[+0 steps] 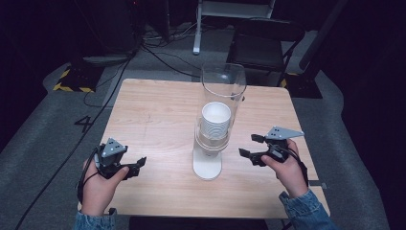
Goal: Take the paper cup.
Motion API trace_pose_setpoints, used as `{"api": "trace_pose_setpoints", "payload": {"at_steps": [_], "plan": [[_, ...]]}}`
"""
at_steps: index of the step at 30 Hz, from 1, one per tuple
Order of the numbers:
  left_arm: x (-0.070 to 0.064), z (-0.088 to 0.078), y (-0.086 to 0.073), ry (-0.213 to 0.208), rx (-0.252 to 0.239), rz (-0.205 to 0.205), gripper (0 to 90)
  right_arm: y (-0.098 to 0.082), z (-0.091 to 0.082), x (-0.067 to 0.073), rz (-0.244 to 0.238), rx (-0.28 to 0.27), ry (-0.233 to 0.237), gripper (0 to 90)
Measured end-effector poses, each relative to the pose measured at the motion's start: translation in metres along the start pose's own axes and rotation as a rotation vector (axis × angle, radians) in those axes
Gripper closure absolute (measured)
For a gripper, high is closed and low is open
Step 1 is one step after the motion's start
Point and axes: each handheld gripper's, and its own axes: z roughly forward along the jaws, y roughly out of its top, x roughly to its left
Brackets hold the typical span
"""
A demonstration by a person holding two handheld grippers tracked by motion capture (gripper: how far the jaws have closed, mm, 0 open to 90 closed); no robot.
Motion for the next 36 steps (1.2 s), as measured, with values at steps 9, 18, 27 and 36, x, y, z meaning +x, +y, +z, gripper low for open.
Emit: {"api": "trace_pose_setpoints", "payload": {"at_steps": [9, 18, 27, 36], "plan": [[0.000, 0.001, 0.000, 0.000, 0.008, -0.001, 22.1, 0.004, 0.020, 0.028, -0.038, 0.006, 0.101, 20.5], [-0.001, 0.002, 0.000, -0.001, 0.012, 0.000, 22.2, 0.005, 0.038, 0.044, -0.056, -0.027, 0.131, 18.3], [-0.001, 0.004, 0.000, -0.004, 0.015, 0.003, 22.1, 0.002, 0.063, 0.048, -0.018, -0.124, 0.155, 19.8], [0.001, 0.006, -0.002, -0.008, 0.027, -0.003, 22.1, 0.001, 0.086, 0.053, -0.049, -0.215, 0.152, 21.7]]}}
